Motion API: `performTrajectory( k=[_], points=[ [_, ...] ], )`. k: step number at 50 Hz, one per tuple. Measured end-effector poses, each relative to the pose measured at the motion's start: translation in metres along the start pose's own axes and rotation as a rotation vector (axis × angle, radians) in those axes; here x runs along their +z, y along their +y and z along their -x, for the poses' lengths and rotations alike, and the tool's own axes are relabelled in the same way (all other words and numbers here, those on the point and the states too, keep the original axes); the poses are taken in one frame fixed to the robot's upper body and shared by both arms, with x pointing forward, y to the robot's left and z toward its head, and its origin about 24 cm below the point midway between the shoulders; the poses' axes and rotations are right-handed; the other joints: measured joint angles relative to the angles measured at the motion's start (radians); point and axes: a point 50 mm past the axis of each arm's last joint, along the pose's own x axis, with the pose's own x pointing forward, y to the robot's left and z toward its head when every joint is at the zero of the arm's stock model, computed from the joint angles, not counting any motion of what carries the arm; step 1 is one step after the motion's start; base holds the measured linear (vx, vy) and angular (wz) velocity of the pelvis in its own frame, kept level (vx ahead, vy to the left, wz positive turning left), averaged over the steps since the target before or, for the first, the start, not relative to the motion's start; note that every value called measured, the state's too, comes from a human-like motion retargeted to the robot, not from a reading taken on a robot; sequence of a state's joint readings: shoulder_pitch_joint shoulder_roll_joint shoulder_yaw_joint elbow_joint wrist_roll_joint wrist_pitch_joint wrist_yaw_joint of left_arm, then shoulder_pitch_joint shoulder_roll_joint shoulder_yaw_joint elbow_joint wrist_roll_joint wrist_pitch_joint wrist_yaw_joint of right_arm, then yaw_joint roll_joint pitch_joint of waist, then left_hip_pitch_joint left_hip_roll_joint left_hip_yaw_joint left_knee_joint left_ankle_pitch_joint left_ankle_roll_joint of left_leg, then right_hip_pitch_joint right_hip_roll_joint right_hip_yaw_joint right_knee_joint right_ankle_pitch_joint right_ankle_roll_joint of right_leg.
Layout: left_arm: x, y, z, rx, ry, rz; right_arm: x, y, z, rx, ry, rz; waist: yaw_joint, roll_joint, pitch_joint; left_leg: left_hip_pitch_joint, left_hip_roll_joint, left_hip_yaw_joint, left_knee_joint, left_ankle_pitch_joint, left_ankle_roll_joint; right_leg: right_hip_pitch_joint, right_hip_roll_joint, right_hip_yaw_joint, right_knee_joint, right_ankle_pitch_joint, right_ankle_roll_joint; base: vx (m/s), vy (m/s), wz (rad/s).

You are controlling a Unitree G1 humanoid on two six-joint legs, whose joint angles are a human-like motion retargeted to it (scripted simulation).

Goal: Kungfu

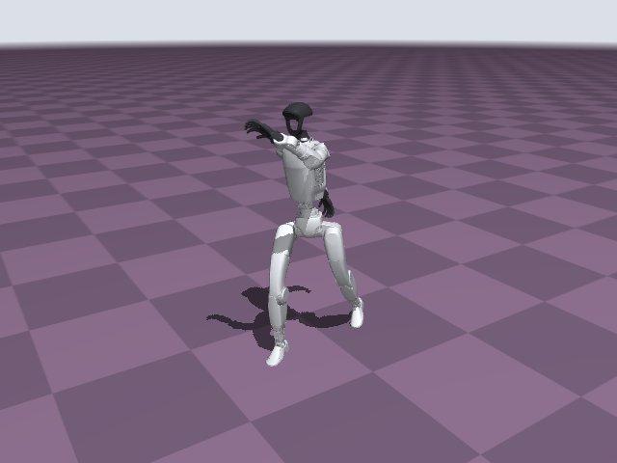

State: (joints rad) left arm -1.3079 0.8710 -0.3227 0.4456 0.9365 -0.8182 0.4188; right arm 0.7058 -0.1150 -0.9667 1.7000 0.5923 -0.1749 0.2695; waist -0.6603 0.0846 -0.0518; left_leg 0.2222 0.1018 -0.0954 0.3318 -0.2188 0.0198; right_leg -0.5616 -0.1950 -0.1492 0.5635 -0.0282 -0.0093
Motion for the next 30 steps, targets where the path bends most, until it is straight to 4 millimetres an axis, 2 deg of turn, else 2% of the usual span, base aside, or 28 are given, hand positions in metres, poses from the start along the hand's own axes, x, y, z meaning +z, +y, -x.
performTrajectory(
  k=[2,5,7,10,13,15,17,19,20,22,24,25,26,27,28,30],
  points=[
    [-0.002,-0.001,0.003,0.005,0.007,0.009,0.023,0.043,-0.006,0.192,-0.103,-0.154,-0.001,0.003,0.014,-0.040,0.050,0.021,-0.010,0.049,-0.013,0.008,-0.027,-0.058,0.033,-0.036,-0.011,0.13,-0.50,2.20],
    [-0.006,-0.002,0.007,0.013,0.043,0.033,0.074,0.099,-0.005,0.466,-0.278,-0.314,0.029,-0.006,0.029,-0.126,0.111,0.018,-0.030,0.114,-0.043,0.020,-0.076,-0.146,0.089,-0.109,-0.013,0.02,-0.49,2.50],
    [-0.004,-0.007,0.006,0.009,0.061,0.067,0.112,0.118,0.005,0.650,-0.376,-0.325,0.078,-0.025,0.041,-0.201,0.150,0.005,-0.043,0.152,-0.071,0.030,-0.114,-0.207,0.119,-0.149,0.002,-0.12,-0.50,2.80],
    [0.006,-0.025,0.005,0.002,0.100,0.139,0.179,0.117,0.032,0.826,-0.545,-0.201,0.191,-0.064,0.057,-0.314,0.190,-0.011,-0.083,0.198,-0.124,0.032,-0.169,-0.280,0.163,-0.203,0.037,-0.19,-0.56,2.78],
    [0.031,-0.060,0.011,-0.007,0.187,0.273,0.255,0.099,0.080,0.867,-0.737,-0.016,0.311,-0.101,0.074,-0.421,0.217,0.024,-0.144,0.236,-0.206,0.009,-0.224,-0.343,0.223,-0.254,0.073,-0.36,-0.52,2.59],
    [0.056,-0.087,0.022,-0.022,0.257,0.410,0.299,0.102,0.122,0.926,-0.852,0.087,0.390,-0.115,0.086,-0.483,0.235,0.083,-0.185,0.252,-0.274,-0.015,-0.251,-0.376,0.263,-0.289,0.090,-0.48,-0.40,2.23],
    [0.091,-0.116,0.037,-0.044,0.337,0.585,0.331,0.129,0.168,1.053,-0.947,0.194,0.451,-0.129,0.096,-0.543,0.219,0.181,-0.218,0.255,-0.281,-0.040,-0.305,-0.405,0.296,-0.319,0.108,-0.42,-0.35,2.06],
    [0.133,-0.144,0.056,-0.096,0.432,0.772,0.342,0.178,0.210,1.244,-1.012,0.318,0.518,-0.112,0.117,-0.589,0.249,0.269,-0.251,0.263,-0.278,-0.037,-0.305,-0.463,0.319,-0.347,0.106,-0.34,-0.35,1.50],
    [0.156,-0.156,0.067,-0.128,0.494,0.868,0.342,0.208,0.235,1.353,-1.042,0.392,0.548,-0.099,0.127,-0.607,0.251,0.295,-0.274,0.287,-0.278,-0.038,-0.304,-0.480,0.328,-0.355,0.106,-0.26,-0.16,1.28],
    [0.203,-0.175,0.096,-0.208,0.634,0.999,0.314,0.289,0.274,1.596,-1.005,0.595,0.571,-0.078,0.134,-0.642,0.227,0.249,-0.295,0.299,-0.282,-0.066,-0.329,-0.494,0.356,-0.371,0.111,-0.22,-0.01,1.19],
    [0.251,-0.184,0.134,-0.308,0.790,1.049,0.255,0.370,0.308,1.808,-0.854,0.856,0.584,-0.072,0.141,-0.657,0.224,0.265,-0.317,0.332,-0.282,-0.093,-0.346,-0.491,0.387,-0.390,0.113,-0.12,0.00,0.75],
    [0.277,-0.185,0.152,-0.358,0.875,1.058,0.216,0.406,0.323,1.885,-0.760,1.004,0.592,-0.066,0.143,-0.657,0.239,0.306,-0.333,0.353,-0.282,-0.099,-0.347,-0.497,0.404,-0.404,0.108,-0.08,0.03,0.51],
    [0.299,-0.183,0.162,-0.382,0.949,1.067,0.174,0.432,0.326,1.934,-0.629,1.137,0.603,-0.062,0.153,-0.659,0.221,0.319,-0.344,0.384,-0.282,-0.107,-0.364,-0.493,0.418,-0.408,0.110,-0.09,0.12,0.52],
    [0.319,-0.180,0.171,-0.405,1.013,1.072,0.133,0.451,0.330,1.968,-0.501,1.282,0.612,-0.058,0.163,-0.665,0.200,0.326,-0.351,0.409,-0.282,-0.117,-0.386,-0.486,0.435,-0.411,0.114,-0.10,0.26,0.69],
    [0.335,-0.177,0.177,-0.421,1.061,1.076,0.095,0.461,0.326,1.984,-0.357,1.419,0.617,-0.053,0.174,-0.680,0.172,0.323,-0.349,0.421,-0.282,-0.133,-0.418,-0.476,0.456,-0.409,0.125,-0.06,0.25,0.83],
    [0.357,-0.170,0.189,-0.447,1.153,1.060,0.030,0.469,0.318,1.994,-0.131,1.623,0.635,-0.050,0.192,-0.707,0.141,0.312,-0.335,0.430,-0.282,-0.158,-0.457,-0.454,0.489,-0.403,0.142,0.00,0.15,0.83]
  ],
)
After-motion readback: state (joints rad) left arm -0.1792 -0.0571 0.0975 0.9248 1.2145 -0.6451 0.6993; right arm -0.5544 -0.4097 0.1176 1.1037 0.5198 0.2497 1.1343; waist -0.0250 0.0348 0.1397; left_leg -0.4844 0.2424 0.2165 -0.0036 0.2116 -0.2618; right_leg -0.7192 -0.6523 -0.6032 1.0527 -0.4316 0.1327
